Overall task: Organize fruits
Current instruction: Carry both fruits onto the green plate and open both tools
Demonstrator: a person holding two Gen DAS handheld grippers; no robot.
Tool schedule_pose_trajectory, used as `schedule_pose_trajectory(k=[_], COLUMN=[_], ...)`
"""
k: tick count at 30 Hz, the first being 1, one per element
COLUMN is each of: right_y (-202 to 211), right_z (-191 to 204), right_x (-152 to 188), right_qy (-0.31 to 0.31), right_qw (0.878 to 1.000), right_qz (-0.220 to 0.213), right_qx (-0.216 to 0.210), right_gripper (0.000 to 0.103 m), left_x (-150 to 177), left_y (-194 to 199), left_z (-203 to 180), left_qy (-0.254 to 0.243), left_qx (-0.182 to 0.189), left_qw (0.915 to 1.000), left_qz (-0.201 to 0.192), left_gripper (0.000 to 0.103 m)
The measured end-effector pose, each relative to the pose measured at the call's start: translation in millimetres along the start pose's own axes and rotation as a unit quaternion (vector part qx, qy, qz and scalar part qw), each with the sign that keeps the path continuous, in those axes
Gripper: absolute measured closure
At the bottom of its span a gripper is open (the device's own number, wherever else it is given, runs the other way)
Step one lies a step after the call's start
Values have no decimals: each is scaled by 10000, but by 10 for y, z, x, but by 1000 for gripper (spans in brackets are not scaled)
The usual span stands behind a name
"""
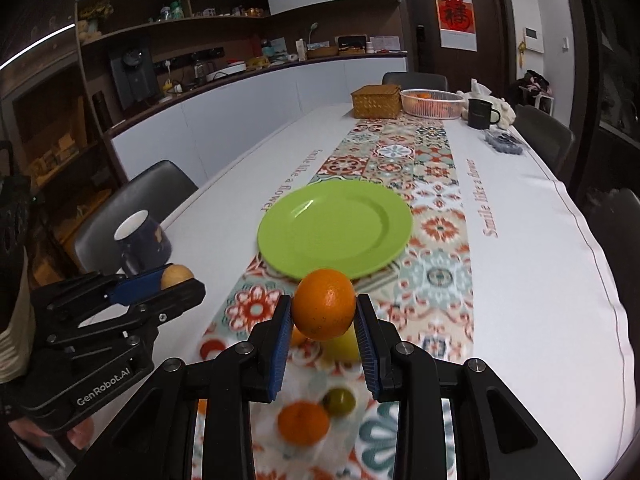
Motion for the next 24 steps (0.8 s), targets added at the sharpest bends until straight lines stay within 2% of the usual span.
schedule_pose_trajectory(k=[6,14,24], right_y=[-414,-1007,-1546], right_z=[-52,-156,-317], right_x=[-157,-263,-44], right_qy=[19,234,198], right_qw=[9997,9984,9939], right_qz=[231,516,1086], right_qx=[-104,-68,-41], right_gripper=[71,71,71], left_x=[-156,-178,-19], left_y=[-398,-1013,-1584], left_z=[106,290,331], left_qy=[157,410,274], left_qx=[91,114,128], left_qw=[9997,9978,9944], left_qz=[152,518,1014], left_gripper=[76,76,76])
Point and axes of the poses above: each gripper's, at about its wrist camera, not at the fingertips, and y roughly against the way its jaws point, z to its left, x to its underside, the point moved 10 cm from there along -y, roughly the way its jaws point, and after that the axes turned 14 degrees about -z, right-handed, at the moved point
